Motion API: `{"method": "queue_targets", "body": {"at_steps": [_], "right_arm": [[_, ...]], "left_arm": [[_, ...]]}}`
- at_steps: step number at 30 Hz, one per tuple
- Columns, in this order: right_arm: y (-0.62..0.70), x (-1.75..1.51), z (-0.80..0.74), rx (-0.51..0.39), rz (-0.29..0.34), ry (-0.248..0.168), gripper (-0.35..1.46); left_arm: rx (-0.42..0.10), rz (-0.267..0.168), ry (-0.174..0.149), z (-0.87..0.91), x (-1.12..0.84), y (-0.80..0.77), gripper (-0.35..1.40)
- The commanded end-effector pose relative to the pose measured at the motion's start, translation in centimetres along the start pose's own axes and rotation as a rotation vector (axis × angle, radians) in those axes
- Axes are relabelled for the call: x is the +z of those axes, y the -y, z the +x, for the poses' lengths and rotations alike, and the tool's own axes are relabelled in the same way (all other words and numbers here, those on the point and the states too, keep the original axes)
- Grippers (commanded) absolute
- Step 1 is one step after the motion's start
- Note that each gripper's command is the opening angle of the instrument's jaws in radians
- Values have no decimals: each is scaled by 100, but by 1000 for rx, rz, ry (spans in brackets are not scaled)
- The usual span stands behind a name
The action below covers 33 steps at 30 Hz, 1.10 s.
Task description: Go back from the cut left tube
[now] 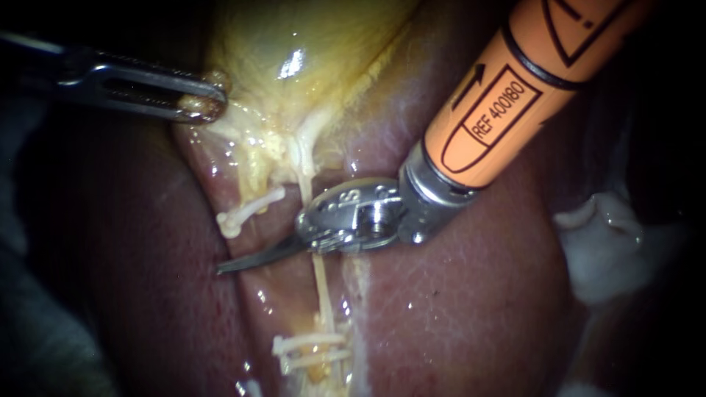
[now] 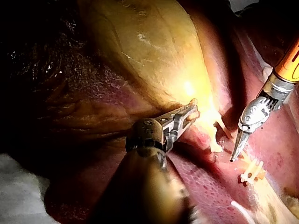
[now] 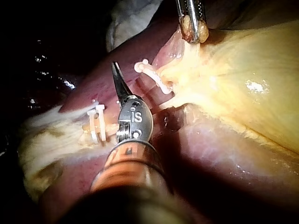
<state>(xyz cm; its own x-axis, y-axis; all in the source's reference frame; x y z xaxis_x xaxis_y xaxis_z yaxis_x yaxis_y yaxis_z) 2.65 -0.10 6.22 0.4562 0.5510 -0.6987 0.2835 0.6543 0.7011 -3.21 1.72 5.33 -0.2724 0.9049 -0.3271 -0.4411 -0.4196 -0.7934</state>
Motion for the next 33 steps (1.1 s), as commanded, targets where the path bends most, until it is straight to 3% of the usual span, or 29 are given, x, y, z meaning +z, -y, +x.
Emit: {"method": "queue_targets", "body": {"at_steps": [1, 2, 4, 6, 10, 17, 20, 21, 24, 25, 29, 33], "right_arm": [[1, 1, 1, 12, 2, 0, -35], [2, 2, 2, 18, 4, 0, 10], [2, 4, 3, 18, -5, -2, 66], [3, 5, 4, 18, -14, -4, 96], [4, 6, 4, 30, -15, -1, 113], [13, -4, -1, 27, -39, -6, 123], [30, -21, -10, 29, -178, -36, 135], [36, -28, -14, 43, -251, -52, 138], [50, -49, -23, -27, -396, -55, 143], [53, -56, -27, -51, -418, -52, 143], [67, -86, -40, -123, -511, -4, 143], [76, -115, -47, -174, -573, 139, 143]], "left_arm": [[0, 0, 0, 0, 0, 0, -35], [0, 0, 0, 0, 0, 0, -35], [0, 0, 0, 0, 0, 1, -35], [0, 0, 0, 0, 0, 1, -35], [0, 0, 0, 0, 0, 1, -35], [0, -1, 1, 0, 0, 3, -35], [1, -1, 1, 0, 0, 4, -35], [1, -1, 1, 0, 0, 4, -35], [1, -1, 1, 0, 0, 4, -35], [1, -1, 1, 0, 0, 4, -35], [1, -1, 1, 1, 0, 5, -35], [1, -1, 1, 1, 0, 6, -35]]}}
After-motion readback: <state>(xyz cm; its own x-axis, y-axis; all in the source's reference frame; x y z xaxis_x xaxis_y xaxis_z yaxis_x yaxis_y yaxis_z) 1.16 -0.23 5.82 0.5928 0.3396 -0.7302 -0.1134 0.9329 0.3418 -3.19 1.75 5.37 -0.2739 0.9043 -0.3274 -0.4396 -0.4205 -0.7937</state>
